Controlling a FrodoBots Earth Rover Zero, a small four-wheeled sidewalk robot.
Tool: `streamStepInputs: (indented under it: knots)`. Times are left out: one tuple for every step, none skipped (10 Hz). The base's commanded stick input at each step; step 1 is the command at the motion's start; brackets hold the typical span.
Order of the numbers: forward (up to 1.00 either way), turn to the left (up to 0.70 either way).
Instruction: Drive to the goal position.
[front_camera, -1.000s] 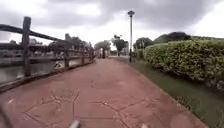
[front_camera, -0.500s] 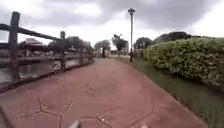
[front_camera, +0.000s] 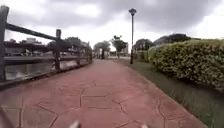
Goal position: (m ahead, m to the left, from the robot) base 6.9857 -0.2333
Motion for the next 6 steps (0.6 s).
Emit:
streamStepInputs:
  knots:
    - [0.7, 0.0]
    - [0.7, 0.0]
    - [0.7, 0.0]
    - [0.7, 0.0]
    - [0.7, 0.0]
    - [0.7, 0.0]
